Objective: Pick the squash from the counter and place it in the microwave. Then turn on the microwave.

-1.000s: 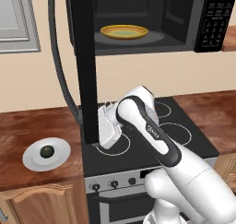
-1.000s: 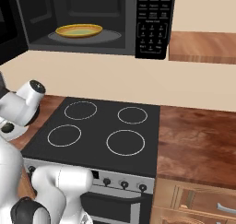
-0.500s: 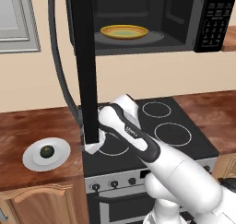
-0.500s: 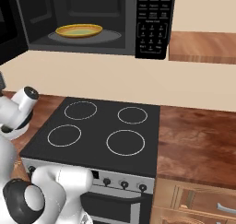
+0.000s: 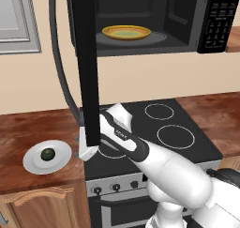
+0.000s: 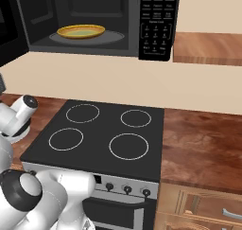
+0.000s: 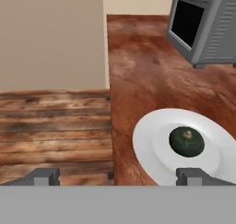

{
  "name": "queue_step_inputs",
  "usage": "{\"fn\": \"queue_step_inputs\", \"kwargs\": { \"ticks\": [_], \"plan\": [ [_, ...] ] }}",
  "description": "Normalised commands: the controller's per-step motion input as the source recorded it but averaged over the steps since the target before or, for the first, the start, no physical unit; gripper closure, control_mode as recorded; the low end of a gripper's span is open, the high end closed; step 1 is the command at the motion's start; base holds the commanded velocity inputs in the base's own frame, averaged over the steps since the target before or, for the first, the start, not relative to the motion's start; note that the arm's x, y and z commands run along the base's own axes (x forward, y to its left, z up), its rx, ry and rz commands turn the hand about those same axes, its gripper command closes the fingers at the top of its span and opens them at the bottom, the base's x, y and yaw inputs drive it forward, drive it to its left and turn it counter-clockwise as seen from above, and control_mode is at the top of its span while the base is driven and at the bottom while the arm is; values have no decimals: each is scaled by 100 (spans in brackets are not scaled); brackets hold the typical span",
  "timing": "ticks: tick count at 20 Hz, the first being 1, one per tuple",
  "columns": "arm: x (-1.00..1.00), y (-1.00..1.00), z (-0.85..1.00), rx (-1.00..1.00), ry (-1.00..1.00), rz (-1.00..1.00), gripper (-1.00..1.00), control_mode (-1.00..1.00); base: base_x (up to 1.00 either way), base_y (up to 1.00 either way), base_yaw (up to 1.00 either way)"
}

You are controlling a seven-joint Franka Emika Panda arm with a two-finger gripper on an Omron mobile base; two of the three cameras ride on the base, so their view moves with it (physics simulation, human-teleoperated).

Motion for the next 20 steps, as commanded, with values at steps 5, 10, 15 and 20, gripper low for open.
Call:
{"fn": "queue_step_inputs", "kwargs": {
  "ticks": [5,10,15,20],
  "plan": [
    [34,0,-7,0,0,0,-100,-100,0,0,0],
    [33,5,-22,0,0,0,-100,-100,0,0,0],
    [17,17,-26,0,0,0,-100,-100,0,0,0],
    [5,27,-18,0,0,0,-100,-100,0,0,0]
  ]
}}
